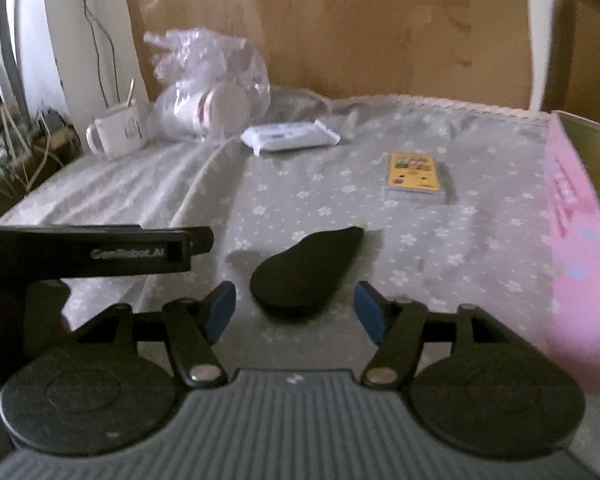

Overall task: Organize soft objects
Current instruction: 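Grasp the black pouch with the right gripper, then close the left gripper on the black pouch while the right gripper releases it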

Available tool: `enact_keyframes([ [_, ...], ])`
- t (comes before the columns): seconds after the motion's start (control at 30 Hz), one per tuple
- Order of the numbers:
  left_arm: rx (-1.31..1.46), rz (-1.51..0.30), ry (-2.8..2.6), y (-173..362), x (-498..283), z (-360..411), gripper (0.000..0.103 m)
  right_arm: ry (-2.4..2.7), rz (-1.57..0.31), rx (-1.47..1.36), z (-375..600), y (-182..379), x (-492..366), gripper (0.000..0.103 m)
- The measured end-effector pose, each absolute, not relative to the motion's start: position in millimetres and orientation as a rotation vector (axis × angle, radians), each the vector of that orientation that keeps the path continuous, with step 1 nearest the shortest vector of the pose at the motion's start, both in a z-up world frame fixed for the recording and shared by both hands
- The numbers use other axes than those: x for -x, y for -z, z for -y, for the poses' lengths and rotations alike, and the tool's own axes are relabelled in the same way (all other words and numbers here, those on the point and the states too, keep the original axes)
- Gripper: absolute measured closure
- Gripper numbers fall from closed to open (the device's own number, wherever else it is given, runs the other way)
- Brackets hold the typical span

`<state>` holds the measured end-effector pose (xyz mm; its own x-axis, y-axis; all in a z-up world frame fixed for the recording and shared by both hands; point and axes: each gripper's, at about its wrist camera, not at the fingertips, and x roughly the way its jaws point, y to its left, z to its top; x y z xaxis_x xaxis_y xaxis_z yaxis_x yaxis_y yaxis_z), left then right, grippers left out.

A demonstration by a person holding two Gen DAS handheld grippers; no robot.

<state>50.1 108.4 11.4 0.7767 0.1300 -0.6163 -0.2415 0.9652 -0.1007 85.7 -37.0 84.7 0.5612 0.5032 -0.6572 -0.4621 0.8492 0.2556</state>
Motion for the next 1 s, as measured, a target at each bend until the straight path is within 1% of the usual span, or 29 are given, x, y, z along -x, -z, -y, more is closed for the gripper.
enact_keyframes([
  [0.13, 0.188, -0.646, -0.198, -11.4, -49.9, -109.8, 0.019, -0.564, -0.780, 0.043, 15.2, -80.7, -95.2, 0.031],
  [0.17, 0.190, -0.645, -0.199, -11.3, -50.0, -110.2, 0.019, -0.569, -0.773, 0.059, 12.4, -80.4, -96.1, 0.036],
  [0.2, 0.190, -0.644, -0.200, -11.5, -49.6, -110.2, 0.019, -0.580, -0.763, 0.071, 11.6, -80.8, -95.8, 0.048],
  [0.37, 0.184, -0.641, -0.205, -11.5, -49.1, -108.0, 0.018, -0.608, -0.742, 0.094, 19.4, -82.7, -83.7, 0.049],
  [0.53, 0.154, -0.648, -0.197, -14.6, -47.0, -100.3, 0.018, -0.643, -0.730, 0.096, 43.0, -86.6, -52.0, 0.049],
  [0.67, 0.143, -0.634, -0.089, -30.6, -37.0, -75.6, 0.019, -0.637, -0.734, 0.027, 67.4, -86.6, -34.2, 0.049],
  [0.77, 0.144, -0.680, 0.035, -38.7, -37.5, -51.2, 0.022, -0.626, -0.733, -0.062, 86.1, -85.8, -27.8, 0.049],
  [0.87, 0.175, -0.760, 0.141, -35.8, -43.2, -32.7, 0.029, -0.601, -0.687, -0.091, 96.5, -89.4, -20.8, 0.049],
  [0.93, 0.192, -0.810, 0.188, -31.4, -47.1, -21.4, 0.037, -0.592, -0.641, -0.085, 99.3, -95.0, -15.3, 0.049],
  [1.0, 0.225, -0.815, 0.222, -31.4, -46.3, -16.4, 0.057, -0.573, -0.607, -0.054, 100.0, -98.1, -11.8, 0.051],
])
